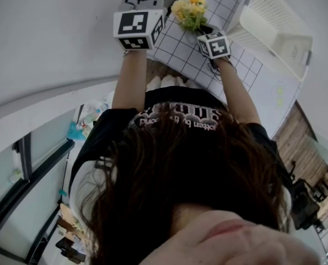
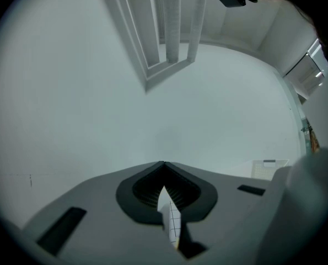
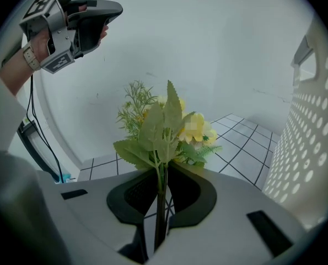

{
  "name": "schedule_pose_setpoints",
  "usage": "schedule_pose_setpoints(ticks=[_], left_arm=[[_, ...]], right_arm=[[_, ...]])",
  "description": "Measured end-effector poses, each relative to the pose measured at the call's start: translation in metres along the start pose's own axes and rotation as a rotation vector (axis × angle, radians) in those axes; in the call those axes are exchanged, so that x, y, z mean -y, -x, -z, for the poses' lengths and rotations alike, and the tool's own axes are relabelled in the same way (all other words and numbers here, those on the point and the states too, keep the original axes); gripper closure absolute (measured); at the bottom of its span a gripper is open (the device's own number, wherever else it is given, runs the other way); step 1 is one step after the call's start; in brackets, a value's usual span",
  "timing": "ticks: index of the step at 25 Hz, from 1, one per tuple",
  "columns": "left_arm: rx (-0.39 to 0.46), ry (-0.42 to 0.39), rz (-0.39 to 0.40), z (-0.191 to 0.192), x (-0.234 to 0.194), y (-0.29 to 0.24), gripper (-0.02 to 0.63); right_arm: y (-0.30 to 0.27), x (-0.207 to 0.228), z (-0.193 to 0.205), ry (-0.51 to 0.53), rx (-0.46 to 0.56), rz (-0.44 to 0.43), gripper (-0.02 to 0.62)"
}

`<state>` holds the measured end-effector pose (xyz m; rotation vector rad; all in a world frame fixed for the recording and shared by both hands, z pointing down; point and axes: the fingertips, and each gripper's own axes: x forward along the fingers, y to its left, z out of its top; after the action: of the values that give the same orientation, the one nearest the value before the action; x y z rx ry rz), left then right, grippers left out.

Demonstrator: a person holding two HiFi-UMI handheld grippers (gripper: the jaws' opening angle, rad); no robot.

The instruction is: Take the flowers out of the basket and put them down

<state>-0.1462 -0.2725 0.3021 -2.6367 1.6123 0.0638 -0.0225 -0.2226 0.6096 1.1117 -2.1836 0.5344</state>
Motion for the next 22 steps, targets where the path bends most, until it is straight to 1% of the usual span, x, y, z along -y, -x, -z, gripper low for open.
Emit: schedule_pose_setpoints(ticks=[6, 13, 18, 22], left_arm=[[0.002, -0.009, 0.007, -0.002, 0.004, 0.0, 0.604], [0.003, -0.001, 0.003, -0.002, 0.005, -0.001, 0.606], [-0.005, -0.017, 0.012, -0.001, 0.011, -0.005, 0.605], [-0.005, -0.027, 0.024, -0.002, 0.016, -0.009, 0.606]], right_arm=[[-0.001, 0.0, 0.007, 0.01, -0.033, -0.005, 0.532], [-0.003, -0.006, 0.015, 0.012, -0.054, -0.044, 0.512], [0.0, -0.005, 0.016, 0.027, -0.063, -0.047, 0.485], [0.002, -0.008, 0.015, 0.022, -0.057, -0.067, 0.439]])
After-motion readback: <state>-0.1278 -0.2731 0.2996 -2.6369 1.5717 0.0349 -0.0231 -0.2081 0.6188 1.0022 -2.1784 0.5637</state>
